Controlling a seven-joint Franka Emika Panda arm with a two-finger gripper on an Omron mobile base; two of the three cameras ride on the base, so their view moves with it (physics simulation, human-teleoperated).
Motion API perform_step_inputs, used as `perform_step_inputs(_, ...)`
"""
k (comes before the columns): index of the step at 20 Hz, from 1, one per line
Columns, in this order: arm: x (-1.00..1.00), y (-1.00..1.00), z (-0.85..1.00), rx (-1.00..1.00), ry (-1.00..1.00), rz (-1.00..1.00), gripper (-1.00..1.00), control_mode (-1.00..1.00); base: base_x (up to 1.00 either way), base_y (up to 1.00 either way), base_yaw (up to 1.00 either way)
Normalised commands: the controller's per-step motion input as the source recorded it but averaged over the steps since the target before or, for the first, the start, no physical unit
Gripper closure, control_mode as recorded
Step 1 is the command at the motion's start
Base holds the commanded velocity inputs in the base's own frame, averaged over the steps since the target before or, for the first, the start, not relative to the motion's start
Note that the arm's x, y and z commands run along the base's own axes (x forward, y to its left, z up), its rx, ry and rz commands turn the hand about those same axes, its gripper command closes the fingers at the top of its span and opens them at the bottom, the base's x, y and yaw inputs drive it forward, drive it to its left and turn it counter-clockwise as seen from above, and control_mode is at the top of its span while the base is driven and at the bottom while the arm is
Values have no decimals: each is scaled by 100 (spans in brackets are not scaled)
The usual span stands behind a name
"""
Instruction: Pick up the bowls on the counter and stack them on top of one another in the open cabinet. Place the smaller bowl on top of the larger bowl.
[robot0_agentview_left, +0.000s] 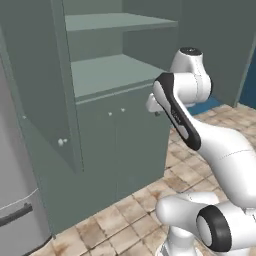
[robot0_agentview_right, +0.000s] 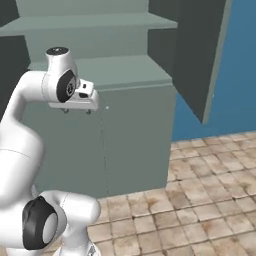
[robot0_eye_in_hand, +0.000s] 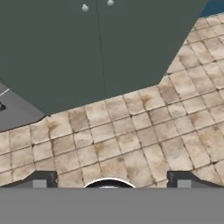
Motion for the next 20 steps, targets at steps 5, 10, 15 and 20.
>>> perform_step_inputs(5,0,0,0,0,0,0,-100,100,-35,28,-56)
perform_step_inputs(10,0,0,0,0,0,0,-100,100,-28,23,-60)
perform_step_inputs(15,0,0,0,0,0,0,-100,100,-16,23,-61)
perform_step_inputs(20,0,0,0,0,0,0,-100,100,-13,33,-60)
